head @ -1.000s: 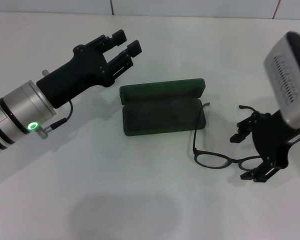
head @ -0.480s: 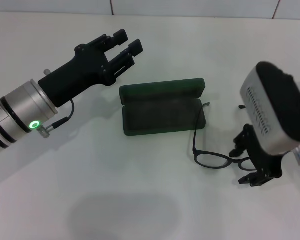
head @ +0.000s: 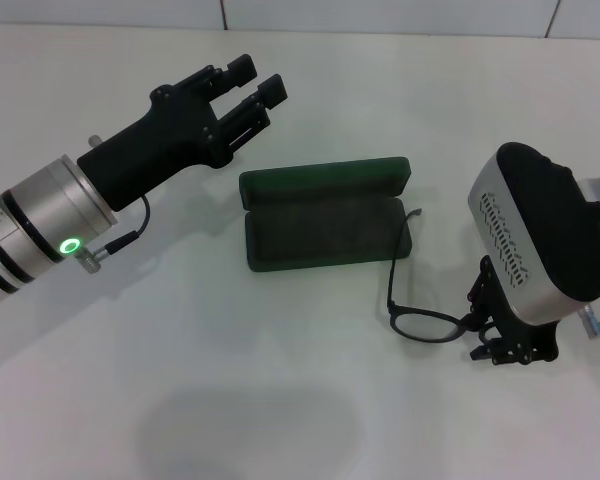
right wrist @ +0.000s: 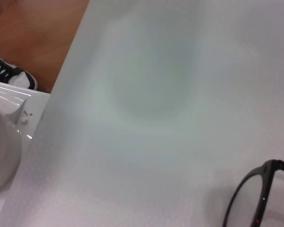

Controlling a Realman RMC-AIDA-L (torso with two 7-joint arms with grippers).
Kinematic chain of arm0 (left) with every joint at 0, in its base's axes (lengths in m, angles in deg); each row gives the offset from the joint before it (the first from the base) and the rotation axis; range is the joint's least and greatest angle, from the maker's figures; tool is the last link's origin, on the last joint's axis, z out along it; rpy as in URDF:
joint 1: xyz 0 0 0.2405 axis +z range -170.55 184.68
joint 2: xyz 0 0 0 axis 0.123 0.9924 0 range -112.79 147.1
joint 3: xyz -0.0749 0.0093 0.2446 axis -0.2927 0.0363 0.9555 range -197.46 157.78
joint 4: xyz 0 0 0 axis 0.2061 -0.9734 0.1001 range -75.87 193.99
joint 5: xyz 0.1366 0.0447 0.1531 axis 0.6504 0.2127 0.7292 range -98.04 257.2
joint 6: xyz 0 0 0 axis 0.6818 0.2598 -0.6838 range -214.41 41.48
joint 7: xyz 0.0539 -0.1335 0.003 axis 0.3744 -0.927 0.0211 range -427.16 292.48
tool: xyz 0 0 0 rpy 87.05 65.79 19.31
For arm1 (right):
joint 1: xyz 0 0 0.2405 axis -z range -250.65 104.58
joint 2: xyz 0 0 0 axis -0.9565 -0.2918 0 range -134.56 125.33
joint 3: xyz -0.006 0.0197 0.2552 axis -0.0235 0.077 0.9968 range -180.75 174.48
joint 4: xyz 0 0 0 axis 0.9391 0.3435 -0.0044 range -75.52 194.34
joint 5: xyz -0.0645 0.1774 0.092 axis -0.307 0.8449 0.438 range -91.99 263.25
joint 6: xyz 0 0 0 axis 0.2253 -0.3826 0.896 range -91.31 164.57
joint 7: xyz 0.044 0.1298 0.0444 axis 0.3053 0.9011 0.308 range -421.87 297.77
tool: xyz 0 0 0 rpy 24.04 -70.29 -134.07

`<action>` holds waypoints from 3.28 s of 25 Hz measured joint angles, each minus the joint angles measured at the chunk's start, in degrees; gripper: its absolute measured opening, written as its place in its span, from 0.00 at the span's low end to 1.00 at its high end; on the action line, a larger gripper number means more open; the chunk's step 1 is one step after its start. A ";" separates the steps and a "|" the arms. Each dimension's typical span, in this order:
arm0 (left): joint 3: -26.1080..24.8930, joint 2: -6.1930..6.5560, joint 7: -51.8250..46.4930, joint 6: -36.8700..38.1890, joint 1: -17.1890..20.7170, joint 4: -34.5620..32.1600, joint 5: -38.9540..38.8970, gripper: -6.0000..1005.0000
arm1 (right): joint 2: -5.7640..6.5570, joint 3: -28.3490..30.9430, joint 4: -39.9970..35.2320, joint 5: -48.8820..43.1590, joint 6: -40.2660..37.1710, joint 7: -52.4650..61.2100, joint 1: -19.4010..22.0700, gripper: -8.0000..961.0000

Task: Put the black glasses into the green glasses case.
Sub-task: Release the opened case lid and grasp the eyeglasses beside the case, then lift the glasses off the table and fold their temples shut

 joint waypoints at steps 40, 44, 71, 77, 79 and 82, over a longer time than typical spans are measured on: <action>0.45 5.33 -32.72 10.23 -17.12 -2.20 18.30 0.50 | 0.08 29.26 30.61 51.47 0.84 -68.67 15.83 0.11; 0.57 5.68 -35.50 10.35 -19.06 -2.33 20.71 0.50 | -0.05 27.43 30.73 51.61 0.94 -71.56 15.98 0.11; -0.97 3.94 -41.81 9.99 -20.95 -5.53 35.21 0.50 | -0.09 24.03 30.69 53.28 0.50 -75.88 16.09 0.11; -0.82 3.19 -42.26 9.93 -21.13 -5.84 36.31 0.50 | -0.09 23.85 30.81 53.28 0.88 -76.92 16.06 0.11; -0.80 3.19 -42.63 9.93 -21.16 -5.87 36.65 0.50 | -0.09 23.85 30.89 53.28 0.91 -77.12 16.05 0.11; -0.79 3.16 -42.99 9.93 -21.29 -5.87 37.13 0.50 | -0.08 23.86 30.89 53.28 0.94 -77.96 16.15 0.11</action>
